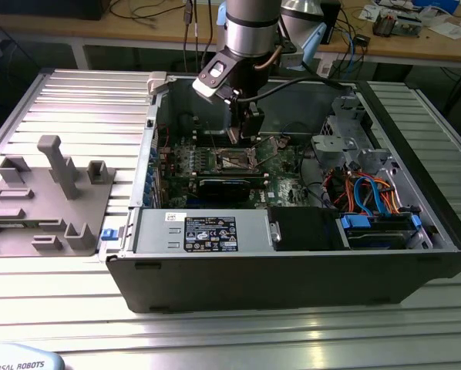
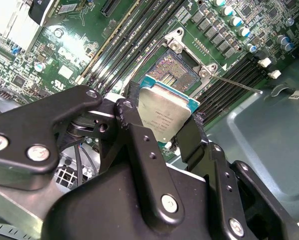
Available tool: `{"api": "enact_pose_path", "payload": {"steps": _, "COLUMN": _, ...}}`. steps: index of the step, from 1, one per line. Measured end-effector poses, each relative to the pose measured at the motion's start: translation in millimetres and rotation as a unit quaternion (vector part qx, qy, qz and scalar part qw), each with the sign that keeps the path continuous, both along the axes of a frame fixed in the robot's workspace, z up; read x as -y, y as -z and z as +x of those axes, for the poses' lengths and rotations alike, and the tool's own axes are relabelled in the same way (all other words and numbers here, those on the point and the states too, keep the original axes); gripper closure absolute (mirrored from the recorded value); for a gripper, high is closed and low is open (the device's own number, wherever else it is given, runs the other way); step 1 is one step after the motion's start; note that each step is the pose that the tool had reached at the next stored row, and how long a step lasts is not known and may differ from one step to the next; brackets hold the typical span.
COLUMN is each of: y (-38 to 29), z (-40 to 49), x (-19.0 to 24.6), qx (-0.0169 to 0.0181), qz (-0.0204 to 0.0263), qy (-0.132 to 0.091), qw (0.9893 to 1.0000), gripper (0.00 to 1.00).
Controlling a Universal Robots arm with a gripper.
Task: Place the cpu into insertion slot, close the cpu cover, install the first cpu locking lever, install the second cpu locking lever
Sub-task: 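Place the cpu into insertion slot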
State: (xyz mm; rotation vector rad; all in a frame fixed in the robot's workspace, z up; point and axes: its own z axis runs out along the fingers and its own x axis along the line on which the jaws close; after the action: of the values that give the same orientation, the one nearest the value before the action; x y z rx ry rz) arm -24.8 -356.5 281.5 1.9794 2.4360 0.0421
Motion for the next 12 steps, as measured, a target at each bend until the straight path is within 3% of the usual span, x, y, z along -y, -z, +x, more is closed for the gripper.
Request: {"api": "enact_pose_path", "payload": {"steps": 12, "y": 0.5, "z": 0.0, "x": 0.0, "qx": 0.0000, "qz": 0.0000, "qy": 0.003, "qw": 1.0000, "gripper": 0.46}}
